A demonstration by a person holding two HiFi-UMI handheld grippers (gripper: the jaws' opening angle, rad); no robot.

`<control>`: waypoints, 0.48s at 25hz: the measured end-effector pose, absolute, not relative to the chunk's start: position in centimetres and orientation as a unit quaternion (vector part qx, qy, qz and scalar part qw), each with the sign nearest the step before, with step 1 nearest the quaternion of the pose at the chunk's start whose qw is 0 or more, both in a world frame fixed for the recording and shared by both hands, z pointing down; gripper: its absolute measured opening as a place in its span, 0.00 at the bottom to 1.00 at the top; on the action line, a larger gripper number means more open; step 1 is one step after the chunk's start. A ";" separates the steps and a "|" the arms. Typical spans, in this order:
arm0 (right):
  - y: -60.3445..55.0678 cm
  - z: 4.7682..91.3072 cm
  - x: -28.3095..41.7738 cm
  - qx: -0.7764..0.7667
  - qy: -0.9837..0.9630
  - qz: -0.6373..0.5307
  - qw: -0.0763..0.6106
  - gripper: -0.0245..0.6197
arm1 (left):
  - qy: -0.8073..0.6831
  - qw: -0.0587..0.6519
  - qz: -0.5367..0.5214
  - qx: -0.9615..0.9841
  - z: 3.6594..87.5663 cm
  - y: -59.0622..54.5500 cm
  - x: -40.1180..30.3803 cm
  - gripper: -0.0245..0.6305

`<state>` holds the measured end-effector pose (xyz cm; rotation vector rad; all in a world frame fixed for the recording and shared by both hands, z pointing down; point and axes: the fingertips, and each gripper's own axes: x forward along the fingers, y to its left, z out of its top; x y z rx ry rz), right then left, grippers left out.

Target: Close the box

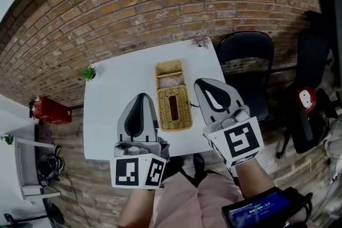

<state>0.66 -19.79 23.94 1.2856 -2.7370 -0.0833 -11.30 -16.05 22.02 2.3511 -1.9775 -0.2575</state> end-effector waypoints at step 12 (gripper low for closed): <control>-19.3 19.2 0.9 0.438 -0.895 -0.078 0.012 0.04 | -0.659 -0.032 -0.059 0.749 18.6 -16.5 -11.2 0.06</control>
